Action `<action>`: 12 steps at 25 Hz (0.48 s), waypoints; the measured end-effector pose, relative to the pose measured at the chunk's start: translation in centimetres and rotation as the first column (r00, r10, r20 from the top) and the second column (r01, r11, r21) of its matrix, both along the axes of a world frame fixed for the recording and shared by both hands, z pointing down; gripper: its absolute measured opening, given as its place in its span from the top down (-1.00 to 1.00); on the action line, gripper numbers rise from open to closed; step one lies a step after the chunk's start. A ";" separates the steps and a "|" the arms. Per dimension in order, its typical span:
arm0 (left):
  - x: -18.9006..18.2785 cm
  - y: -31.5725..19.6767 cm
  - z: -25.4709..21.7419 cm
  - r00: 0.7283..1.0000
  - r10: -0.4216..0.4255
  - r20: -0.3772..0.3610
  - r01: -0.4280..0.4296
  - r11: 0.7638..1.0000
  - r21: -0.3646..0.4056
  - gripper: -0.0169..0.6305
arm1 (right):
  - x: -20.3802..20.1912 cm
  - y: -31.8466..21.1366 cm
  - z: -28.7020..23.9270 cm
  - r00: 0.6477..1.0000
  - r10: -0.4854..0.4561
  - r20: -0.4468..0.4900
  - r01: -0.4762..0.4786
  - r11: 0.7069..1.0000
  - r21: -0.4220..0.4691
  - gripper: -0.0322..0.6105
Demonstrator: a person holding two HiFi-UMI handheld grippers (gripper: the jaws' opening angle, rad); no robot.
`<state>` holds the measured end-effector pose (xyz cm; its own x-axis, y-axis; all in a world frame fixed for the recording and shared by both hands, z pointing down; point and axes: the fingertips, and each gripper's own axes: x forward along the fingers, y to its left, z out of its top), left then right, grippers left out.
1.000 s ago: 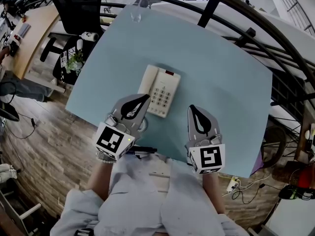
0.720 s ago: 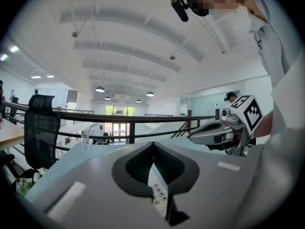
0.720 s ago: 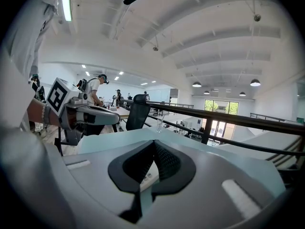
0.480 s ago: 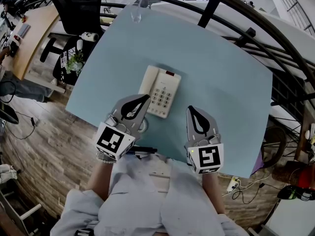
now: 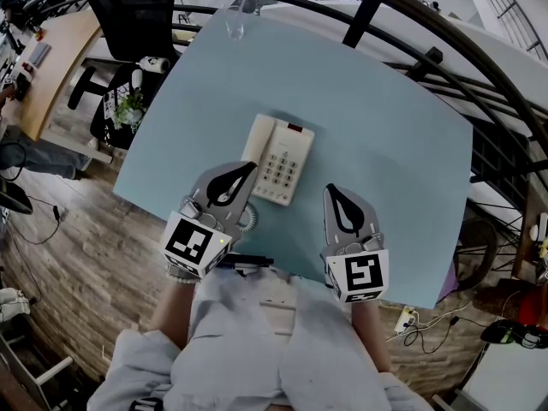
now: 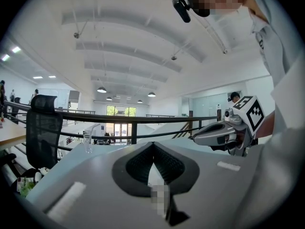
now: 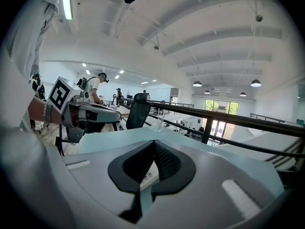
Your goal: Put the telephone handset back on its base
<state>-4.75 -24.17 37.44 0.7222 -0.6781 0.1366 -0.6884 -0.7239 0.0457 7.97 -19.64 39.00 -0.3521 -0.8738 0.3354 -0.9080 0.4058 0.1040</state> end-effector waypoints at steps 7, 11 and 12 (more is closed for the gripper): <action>-0.3 -0.2 0.1 1.000 -0.011 0.001 0.011 1.000 -0.002 0.94 | 0.0 0.0 0.3 1.000 0.002 0.000 -0.002 1.000 -0.003 0.90; -0.3 -0.3 0.2 1.000 -0.014 0.004 0.014 1.000 0.003 0.94 | -0.2 -0.1 0.1 1.000 -0.008 -0.011 0.008 1.000 -0.005 0.90; -0.3 -0.4 0.2 1.000 -0.014 0.006 0.014 1.000 0.004 0.94 | -0.2 -0.1 0.2 1.000 -0.008 -0.010 0.008 1.000 -0.004 0.90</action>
